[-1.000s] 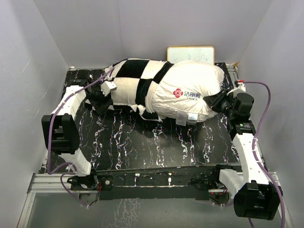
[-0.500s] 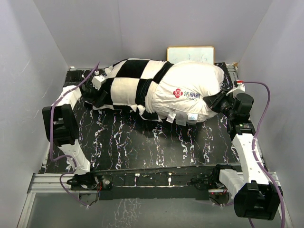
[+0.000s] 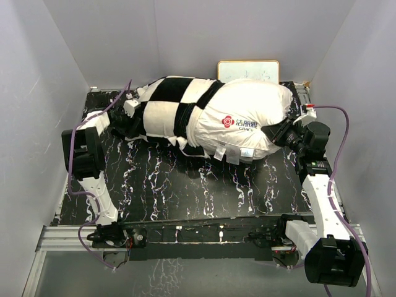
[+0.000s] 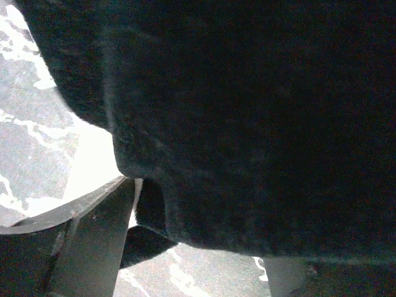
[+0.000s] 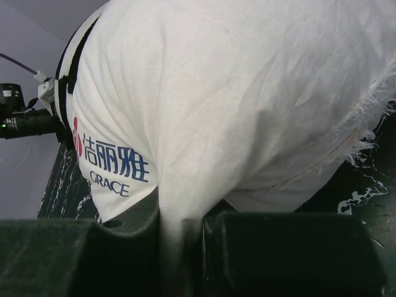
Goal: Remove the pillowcase from the pillow
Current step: Remove the pillow from the pillowcase.
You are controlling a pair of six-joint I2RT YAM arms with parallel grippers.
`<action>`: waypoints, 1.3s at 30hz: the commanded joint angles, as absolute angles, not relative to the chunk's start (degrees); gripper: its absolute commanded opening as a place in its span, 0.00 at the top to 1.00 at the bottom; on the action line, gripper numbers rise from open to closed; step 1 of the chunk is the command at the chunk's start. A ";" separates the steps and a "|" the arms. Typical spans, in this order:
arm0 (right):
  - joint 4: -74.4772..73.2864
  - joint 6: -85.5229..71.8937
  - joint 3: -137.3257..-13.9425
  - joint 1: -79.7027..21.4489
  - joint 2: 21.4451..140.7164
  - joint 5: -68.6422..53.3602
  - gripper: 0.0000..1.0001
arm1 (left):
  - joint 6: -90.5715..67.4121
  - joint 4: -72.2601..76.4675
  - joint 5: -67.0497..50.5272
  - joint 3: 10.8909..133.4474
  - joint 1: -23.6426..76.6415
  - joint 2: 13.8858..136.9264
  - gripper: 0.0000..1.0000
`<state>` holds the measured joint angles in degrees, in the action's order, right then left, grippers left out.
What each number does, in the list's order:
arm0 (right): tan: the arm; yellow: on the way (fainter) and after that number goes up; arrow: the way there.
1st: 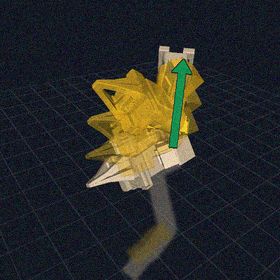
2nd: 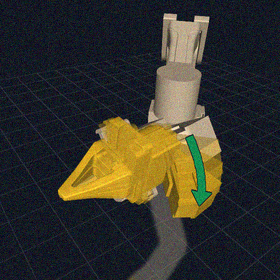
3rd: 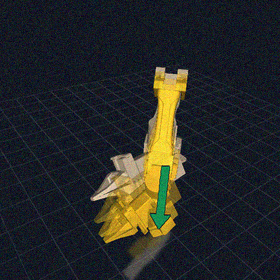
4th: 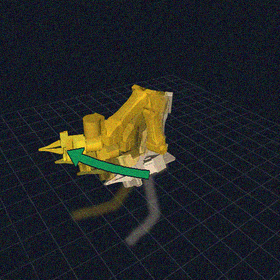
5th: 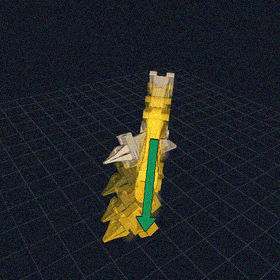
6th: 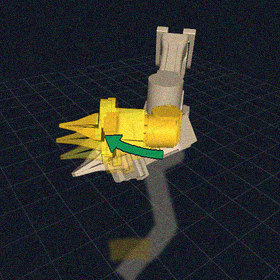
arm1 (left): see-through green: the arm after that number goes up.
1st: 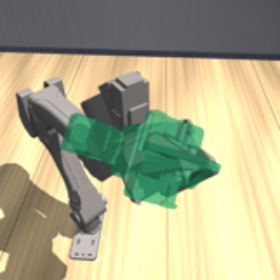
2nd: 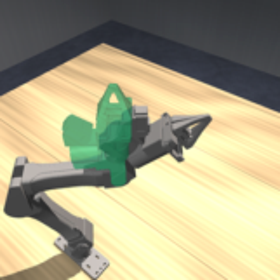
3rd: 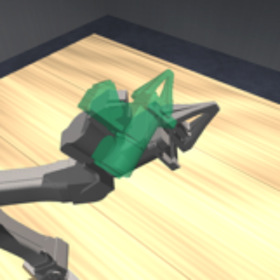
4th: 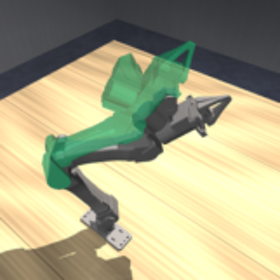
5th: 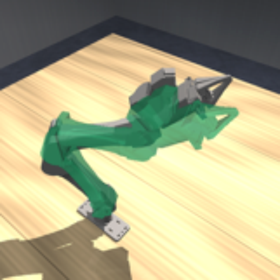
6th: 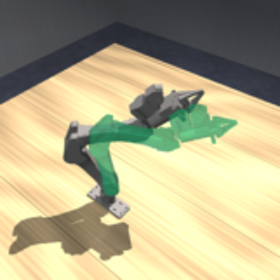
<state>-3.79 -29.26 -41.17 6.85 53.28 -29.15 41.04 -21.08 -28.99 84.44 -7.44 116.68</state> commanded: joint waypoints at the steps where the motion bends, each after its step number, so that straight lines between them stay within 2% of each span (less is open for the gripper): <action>1: 3.24 -28.17 -40.87 6.94 52.28 -31.56 0.91 | 46.08 -21.86 -34.03 86.31 -7.70 118.15 0.40; 4: 3.33 -27.87 -40.72 6.95 52.14 -32.22 0.91 | 48.28 -23.46 -35.90 85.30 -7.77 116.98 0.63; 5: 3.38 -27.93 -40.65 6.94 51.99 -32.36 0.92 | 49.47 -23.93 -36.37 84.54 -7.74 116.22 0.74; 6: 3.49 -28.01 -40.57 6.94 51.95 -32.40 0.91 | 50.23 -24.06 -36.52 83.68 -7.71 115.09 0.92; 7: 3.47 -28.10 -40.52 6.99 51.82 -32.04 0.92 | 50.19 -23.91 -36.34 82.85 -7.73 114.01 1.00; 11: 3.11 -28.74 -40.56 6.98 51.42 -30.14 0.92 | 48.84 -24.89 -36.29 79.70 -8.94 108.77 1.00; 15: 0.21 -29.69 -41.39 6.99 50.55 -22.01 0.92 | 48.35 -24.21 -31.40 75.32 -11.45 103.62 1.00; 17: -0.48 -30.61 -42.12 6.98 50.43 -17.86 0.92 | 50.89 -23.59 -26.10 72.35 -12.73 101.82 1.00; 20: 0.05 -35.15 -44.40 6.97 52.82 -12.94 0.92 | 56.75 -16.75 -10.63 65.86 -13.60 99.85 1.00; 22: -0.49 -36.44 -47.45 7.01 54.92 -11.39 0.91 | 61.34 -12.71 -6.97 62.49 -15.60 99.11 1.00; 28: -1.94 -36.34 -50.62 8.12 53.39 -1.09 0.91 | 62.31 -12.69 -8.83 64.23 -26.21 99.90 1.00; 39: -3.76 -39.64 -47.81 13.53 50.67 3.34 0.91 | 61.51 -12.86 -10.77 68.68 -34.83 101.61 1.00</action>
<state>-12.27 -40.29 -45.32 5.61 54.78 -19.22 59.22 -19.40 -29.71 65.23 -26.68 100.84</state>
